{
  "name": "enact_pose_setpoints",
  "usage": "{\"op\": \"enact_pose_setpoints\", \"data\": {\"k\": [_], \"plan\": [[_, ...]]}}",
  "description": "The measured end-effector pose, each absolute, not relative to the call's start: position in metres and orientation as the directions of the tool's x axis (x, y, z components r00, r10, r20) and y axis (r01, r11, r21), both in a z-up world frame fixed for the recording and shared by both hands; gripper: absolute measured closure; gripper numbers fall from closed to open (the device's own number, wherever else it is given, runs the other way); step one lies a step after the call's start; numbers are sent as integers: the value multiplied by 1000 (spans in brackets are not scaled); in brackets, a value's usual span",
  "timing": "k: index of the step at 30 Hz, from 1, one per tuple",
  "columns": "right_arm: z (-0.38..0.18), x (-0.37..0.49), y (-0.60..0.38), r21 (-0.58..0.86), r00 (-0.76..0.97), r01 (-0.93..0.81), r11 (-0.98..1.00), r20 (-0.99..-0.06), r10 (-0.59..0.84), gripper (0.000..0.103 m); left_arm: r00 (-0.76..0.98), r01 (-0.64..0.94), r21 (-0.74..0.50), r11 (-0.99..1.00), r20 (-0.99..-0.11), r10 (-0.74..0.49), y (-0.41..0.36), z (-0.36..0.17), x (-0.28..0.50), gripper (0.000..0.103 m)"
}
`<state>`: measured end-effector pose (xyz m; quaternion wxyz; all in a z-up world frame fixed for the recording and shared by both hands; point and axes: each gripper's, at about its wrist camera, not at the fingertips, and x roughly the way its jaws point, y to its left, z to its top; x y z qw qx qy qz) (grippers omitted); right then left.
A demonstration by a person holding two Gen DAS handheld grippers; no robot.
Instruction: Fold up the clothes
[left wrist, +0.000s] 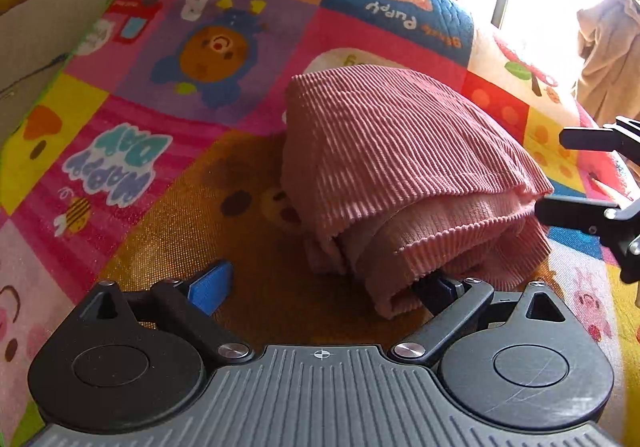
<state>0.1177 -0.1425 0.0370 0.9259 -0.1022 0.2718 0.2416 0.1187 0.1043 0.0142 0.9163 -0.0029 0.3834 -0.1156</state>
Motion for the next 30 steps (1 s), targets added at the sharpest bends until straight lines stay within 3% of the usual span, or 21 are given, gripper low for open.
{"op": "enact_pose_setpoints", "data": {"k": [2,4,6,11,14,15,17,25,30], "plan": [[41,126,-156,11,770,-412,911,-531,355,0,689,230,-113,967,-683,-244,103,20,115,5],[34,140,-159,-16,791,-319,948,-556,257,0,701,273,-139,952,-649,-296,101,30,107,4],[23,149,-157,-37,773,-270,962,-604,194,0,715,310,-70,948,-640,-281,90,37,100,4],[13,129,-155,63,685,-433,899,-625,374,0,710,252,57,966,-689,-144,85,23,114,4],[2,117,-130,-146,687,-494,857,-671,281,0,712,189,4,982,-689,-134,95,17,127,3],[-4,117,-123,-249,728,-457,854,-657,198,0,714,170,-13,985,-688,-132,97,15,131,3],[-8,126,-124,-310,778,-386,869,-615,127,0,720,142,-22,990,-684,-118,97,10,135,3],[-11,140,-148,-178,762,-258,950,-642,87,0,739,29,13,1000,-674,-13,85,2,112,0],[-14,95,-153,-157,753,-253,955,-652,92,0,727,11,-16,1000,-687,-19,78,1,72,0]]}}
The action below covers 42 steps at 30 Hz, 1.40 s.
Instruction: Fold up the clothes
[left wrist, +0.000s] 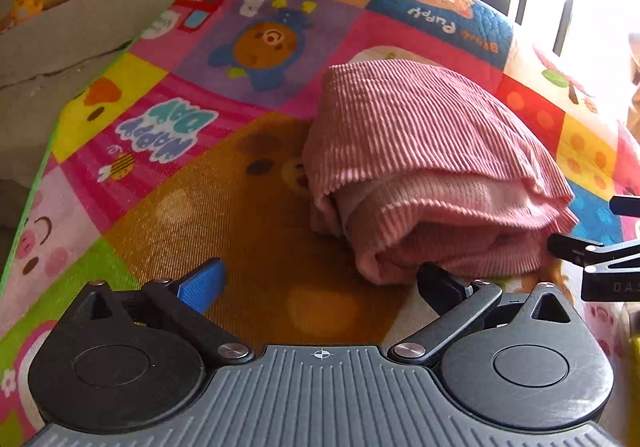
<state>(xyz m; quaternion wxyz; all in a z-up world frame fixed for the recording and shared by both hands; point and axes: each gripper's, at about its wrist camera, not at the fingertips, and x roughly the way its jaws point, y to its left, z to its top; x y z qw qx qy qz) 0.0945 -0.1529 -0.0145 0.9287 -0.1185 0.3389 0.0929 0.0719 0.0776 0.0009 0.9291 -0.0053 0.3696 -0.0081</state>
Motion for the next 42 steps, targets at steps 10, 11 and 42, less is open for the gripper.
{"op": "enact_pose_setpoints", "data": {"k": [10,11,42], "plan": [[-19,3,-184,-48,758,-242,969,-633,158,0,747,57,1,998,-664,-42,31,1,-7,0],[-19,2,-184,-58,765,-229,972,-628,143,0,754,46,21,999,-656,-21,28,0,-9,0],[-23,4,-195,5,748,-230,973,-639,180,0,763,16,10,1000,-646,-6,27,-6,-15,0]]}}
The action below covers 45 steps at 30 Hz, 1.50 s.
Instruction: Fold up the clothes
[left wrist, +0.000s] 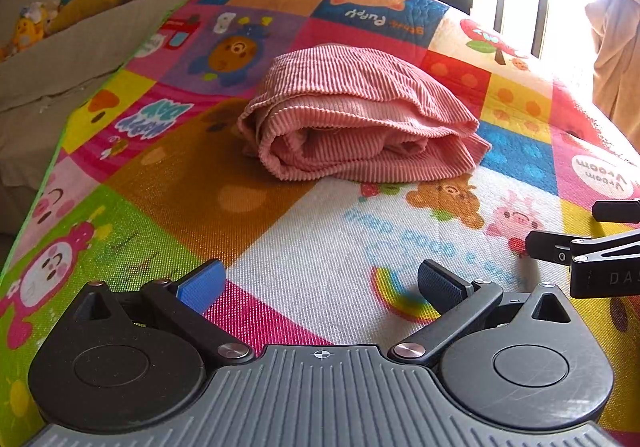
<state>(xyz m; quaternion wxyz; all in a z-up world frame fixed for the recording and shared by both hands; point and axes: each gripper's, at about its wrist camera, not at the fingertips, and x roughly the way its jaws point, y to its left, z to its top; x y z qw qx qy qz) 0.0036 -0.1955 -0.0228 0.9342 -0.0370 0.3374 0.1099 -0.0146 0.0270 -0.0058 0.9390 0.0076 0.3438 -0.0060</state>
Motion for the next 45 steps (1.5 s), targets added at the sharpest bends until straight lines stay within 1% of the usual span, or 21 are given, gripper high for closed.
{"op": "enact_pose_setpoints", "data": {"k": [45], "plan": [[-23,4,-196,5,748,-231,973,-638,181,0,761,33,14,999,-648,-17,23,-5,-13,0]]}}
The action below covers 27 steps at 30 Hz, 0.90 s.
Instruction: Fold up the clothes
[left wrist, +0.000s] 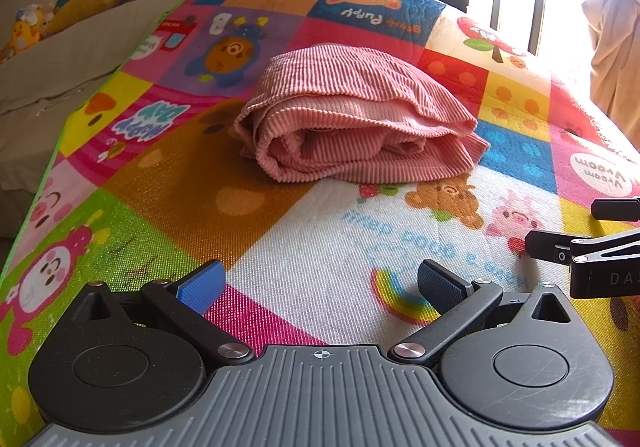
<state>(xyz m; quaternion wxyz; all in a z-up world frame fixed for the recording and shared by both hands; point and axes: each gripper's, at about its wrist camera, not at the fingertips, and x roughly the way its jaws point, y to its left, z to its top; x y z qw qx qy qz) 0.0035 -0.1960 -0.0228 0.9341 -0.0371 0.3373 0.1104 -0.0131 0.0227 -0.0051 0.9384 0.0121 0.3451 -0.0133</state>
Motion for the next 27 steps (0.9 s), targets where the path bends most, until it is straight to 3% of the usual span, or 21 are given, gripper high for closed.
{"op": "enact_pose_setpoints", "data": {"k": [27], "plan": [[-23,3,-196,4,748,-231,973,-639,180,0,748,14,-9,1000,-663,-17,27,-3,-12,0]]}}
